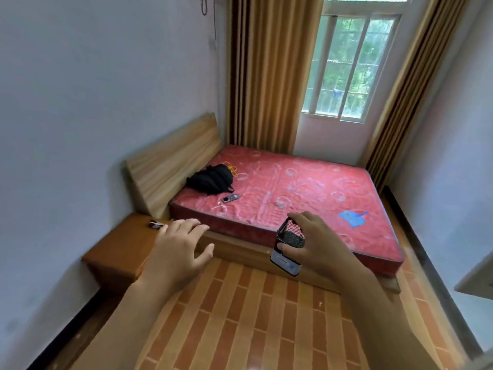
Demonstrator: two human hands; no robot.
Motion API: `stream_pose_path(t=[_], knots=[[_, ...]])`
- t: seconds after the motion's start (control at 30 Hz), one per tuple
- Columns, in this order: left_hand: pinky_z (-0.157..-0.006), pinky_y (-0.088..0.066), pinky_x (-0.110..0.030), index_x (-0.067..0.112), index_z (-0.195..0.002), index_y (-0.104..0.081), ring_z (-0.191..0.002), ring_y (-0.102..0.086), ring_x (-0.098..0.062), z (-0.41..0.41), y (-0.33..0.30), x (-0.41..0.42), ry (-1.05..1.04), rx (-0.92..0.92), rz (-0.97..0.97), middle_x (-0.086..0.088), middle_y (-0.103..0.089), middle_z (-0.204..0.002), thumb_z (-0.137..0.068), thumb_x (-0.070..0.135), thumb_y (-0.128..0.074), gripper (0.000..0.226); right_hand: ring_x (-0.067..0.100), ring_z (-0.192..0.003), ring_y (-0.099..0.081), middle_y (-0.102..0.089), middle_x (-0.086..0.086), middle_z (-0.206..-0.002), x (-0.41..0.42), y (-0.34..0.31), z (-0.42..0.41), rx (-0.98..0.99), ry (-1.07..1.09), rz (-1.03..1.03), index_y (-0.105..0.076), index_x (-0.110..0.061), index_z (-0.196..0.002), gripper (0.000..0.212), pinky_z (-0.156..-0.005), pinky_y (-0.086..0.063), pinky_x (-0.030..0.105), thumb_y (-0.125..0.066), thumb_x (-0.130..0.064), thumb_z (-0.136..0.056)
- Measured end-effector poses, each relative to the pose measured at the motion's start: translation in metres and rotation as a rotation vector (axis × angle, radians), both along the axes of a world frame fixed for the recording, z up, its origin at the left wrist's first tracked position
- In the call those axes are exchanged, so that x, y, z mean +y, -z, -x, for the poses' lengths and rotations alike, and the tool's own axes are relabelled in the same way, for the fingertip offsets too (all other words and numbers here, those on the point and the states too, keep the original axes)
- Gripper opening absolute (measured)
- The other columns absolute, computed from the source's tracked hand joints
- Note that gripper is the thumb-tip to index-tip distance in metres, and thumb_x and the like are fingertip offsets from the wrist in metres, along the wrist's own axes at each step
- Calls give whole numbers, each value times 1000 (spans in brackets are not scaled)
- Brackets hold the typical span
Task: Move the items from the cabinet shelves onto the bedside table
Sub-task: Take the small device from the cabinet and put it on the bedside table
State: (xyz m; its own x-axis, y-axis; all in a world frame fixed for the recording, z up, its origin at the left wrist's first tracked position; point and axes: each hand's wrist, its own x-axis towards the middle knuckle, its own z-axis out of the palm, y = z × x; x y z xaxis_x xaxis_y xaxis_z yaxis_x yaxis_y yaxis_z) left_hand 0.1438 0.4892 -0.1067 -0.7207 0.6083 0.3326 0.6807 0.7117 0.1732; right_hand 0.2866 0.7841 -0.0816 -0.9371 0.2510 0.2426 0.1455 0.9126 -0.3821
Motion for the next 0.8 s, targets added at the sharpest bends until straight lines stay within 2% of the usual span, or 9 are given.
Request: stream_pose_path(t=[0.13, 0.37, 0.47, 0.6, 0.67, 0.8], knots=[[-105, -41, -45, 25, -131, -65, -127, -53, -20, 37, -1, -70, -101, -7, 28, 5, -61, -136, -90, 58, -39, 59, 14, -124, -49, -49, -10, -138, -58, 8, 67, -15, -97, 28, -38, -25, -155, 83, -99, -49, 35, -68, -65, -88], [-109, -41, -47, 24, -136, -62, -130, -51, -20, 87, 10, -170, -276, -35, 33, 3, -58, -140, -92, 57, -41, 58, 15, -131, -47, -48, -9, -143, -142, 16, 173, -47, -259, -9, -38, -25, -156, 84, -100, -43, 30, -68, -64, -88], [-106, -43, -46, 23, -133, -64, -127, -53, -22, 104, 19, -197, -333, -48, 17, 2, -60, -138, -91, 57, -39, 60, 14, -128, -48, -50, -10, -139, -165, 19, 212, -55, -313, -25, -39, -25, -155, 84, -98, -41, 27, -68, -64, -87], [-103, -45, -45, 23, -131, -65, -125, -54, -21, 136, 28, -224, -411, -60, 3, 2, -61, -135, -91, 57, -39, 58, 14, -130, -46, -50, -11, -139, -191, 26, 270, -66, -389, -20, -40, -25, -153, 83, -104, -44, 33, -66, -65, -86], [-105, -44, -45, 23, -133, -63, -127, -53, -20, 155, 32, -232, -437, -74, 10, 3, -60, -137, -92, 58, -38, 59, 13, -131, -44, -49, -11, -140, -199, 32, 299, -62, -418, -21, -39, -25, -155, 84, -105, -42, 31, -66, -65, -86], [-107, -43, -46, 25, -136, -61, -129, -51, -18, 206, 41, -236, -474, -83, 16, 4, -58, -140, -93, 59, -35, 61, 11, -128, -42, -49, -13, -136, -204, 44, 366, -57, -464, -30, -39, -26, -156, 84, -97, -36, 25, -67, -64, -86]])
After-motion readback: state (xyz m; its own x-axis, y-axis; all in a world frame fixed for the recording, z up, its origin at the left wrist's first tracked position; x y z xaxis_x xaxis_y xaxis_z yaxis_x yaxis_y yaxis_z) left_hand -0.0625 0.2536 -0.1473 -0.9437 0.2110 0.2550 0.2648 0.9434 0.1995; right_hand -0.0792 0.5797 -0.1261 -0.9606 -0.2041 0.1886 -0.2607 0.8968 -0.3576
